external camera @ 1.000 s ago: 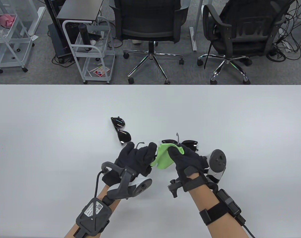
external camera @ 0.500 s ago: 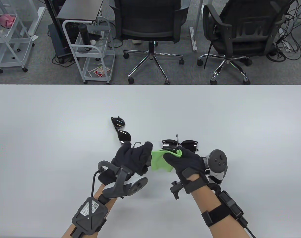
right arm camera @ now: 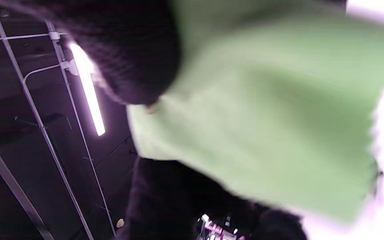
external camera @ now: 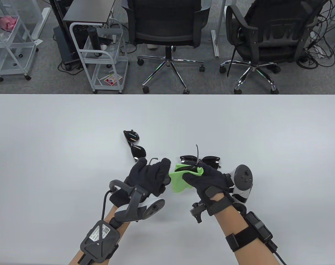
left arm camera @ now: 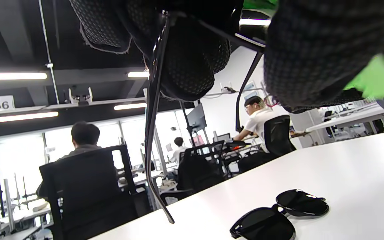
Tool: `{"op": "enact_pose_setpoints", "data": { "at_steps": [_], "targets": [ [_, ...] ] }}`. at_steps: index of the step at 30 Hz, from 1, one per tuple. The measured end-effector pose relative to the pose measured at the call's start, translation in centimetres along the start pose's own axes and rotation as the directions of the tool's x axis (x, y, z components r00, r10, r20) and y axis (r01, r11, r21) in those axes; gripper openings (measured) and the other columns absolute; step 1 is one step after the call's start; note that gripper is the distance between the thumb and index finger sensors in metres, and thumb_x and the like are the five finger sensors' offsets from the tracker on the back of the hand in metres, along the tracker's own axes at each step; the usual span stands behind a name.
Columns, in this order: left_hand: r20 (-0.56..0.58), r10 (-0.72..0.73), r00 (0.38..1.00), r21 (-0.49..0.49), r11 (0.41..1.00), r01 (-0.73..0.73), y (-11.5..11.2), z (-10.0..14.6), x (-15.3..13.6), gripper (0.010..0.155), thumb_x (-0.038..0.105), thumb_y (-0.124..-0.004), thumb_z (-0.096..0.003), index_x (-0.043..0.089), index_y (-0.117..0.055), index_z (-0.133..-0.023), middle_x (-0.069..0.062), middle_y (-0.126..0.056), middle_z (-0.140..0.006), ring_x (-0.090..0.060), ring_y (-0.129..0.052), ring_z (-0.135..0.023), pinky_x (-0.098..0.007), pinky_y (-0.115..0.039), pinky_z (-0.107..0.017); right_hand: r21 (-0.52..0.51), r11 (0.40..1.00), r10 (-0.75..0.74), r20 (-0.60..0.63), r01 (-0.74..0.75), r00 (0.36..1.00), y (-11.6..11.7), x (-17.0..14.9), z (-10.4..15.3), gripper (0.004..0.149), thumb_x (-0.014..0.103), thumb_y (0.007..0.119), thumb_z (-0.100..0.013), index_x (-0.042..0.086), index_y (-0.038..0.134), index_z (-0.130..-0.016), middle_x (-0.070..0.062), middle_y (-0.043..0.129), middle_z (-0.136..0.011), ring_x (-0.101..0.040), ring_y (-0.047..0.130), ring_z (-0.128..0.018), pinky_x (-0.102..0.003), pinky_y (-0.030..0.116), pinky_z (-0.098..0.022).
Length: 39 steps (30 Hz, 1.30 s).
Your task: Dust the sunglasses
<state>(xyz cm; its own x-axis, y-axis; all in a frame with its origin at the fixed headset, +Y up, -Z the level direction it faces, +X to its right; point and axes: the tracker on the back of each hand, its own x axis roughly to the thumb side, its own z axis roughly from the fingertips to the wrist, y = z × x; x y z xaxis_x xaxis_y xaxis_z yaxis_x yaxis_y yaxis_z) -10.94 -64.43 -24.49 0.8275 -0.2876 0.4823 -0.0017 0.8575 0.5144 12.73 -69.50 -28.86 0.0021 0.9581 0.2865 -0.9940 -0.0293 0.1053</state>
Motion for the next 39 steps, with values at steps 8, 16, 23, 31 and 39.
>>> {"op": "enact_pose_setpoints", "data": {
  "at_steps": [8, 16, 23, 31, 39],
  "targets": [
    [0.0, 0.004, 1.0, 0.013, 1.0, -0.004, 0.4, 0.2, -0.4, 0.1, 0.061, -0.096, -0.0245, 0.025, -0.048, -0.104, 0.013, -0.081, -0.095, -0.004, -0.105, -0.074, -0.042, -0.073, -0.074, 0.248, 0.956, -0.15, -0.035, 0.154, 0.988, -0.2, -1.2, -0.8, 0.045, 0.04, 0.077, -0.048, 0.013, 0.088, -0.082, -0.006, 0.099, -0.077, -0.03, 0.1, -0.069, -0.065, 0.067, -0.06],
    [-0.057, 0.117, 0.991, 0.083, 0.99, -0.113, 1.2, 0.3, -1.2, 0.099, 0.063, -0.094, -0.0241, 0.028, -0.047, -0.104, 0.014, -0.08, -0.097, -0.004, -0.104, -0.08, -0.04, -0.074, -0.075, 0.404, 0.901, -0.172, -0.004, 0.159, 0.985, 1.9, -0.7, -0.7, 0.061, 0.042, 0.083, -0.046, 0.014, 0.069, -0.098, -0.006, 0.083, -0.099, -0.036, 0.089, -0.088, -0.068, 0.063, -0.062],
    [-0.048, 0.052, 0.997, 0.136, 0.99, -0.045, 2.2, 0.5, -0.1, 0.1, 0.066, -0.095, -0.0217, 0.027, -0.052, -0.103, 0.012, -0.083, -0.094, -0.004, -0.108, -0.076, -0.037, -0.077, -0.072, 0.241, 0.967, -0.076, -0.055, 0.087, 0.996, 4.4, 0.0, 0.5, 0.053, 0.035, 0.089, -0.043, 0.012, 0.08, -0.089, -0.008, 0.094, -0.087, -0.034, 0.097, -0.078, -0.064, 0.067, -0.06],
    [0.002, -0.023, 1.0, 0.132, 0.991, 0.022, 2.7, 0.1, 2.0, 0.1, 0.062, -0.098, -0.0202, 0.025, -0.055, -0.103, 0.011, -0.085, -0.092, 0.003, -0.111, -0.066, -0.034, -0.08, -0.071, 0.082, 0.996, 0.02, -0.039, -0.017, 0.999, 4.0, 0.1, 0.9, 0.04, 0.041, 0.1, -0.033, 0.018, 0.092, -0.065, 0.002, 0.102, -0.059, -0.025, 0.104, -0.058, -0.061, 0.072, -0.058],
    [0.025, 0.016, 1.0, 0.086, 0.996, -0.018, 2.7, 0.1, 1.4, 0.099, 0.053, -0.101, -0.0187, 0.025, -0.057, -0.102, 0.012, -0.088, -0.091, 0.008, -0.114, -0.062, -0.028, -0.08, -0.071, 0.27, 0.945, -0.158, -0.114, 0.183, 0.981, 4.1, -1.7, 0.5, 0.041, 0.037, 0.088, -0.042, 0.015, 0.09, -0.076, -0.002, 0.101, -0.075, -0.031, 0.099, -0.073, -0.066, 0.066, -0.06]
  ]
}}
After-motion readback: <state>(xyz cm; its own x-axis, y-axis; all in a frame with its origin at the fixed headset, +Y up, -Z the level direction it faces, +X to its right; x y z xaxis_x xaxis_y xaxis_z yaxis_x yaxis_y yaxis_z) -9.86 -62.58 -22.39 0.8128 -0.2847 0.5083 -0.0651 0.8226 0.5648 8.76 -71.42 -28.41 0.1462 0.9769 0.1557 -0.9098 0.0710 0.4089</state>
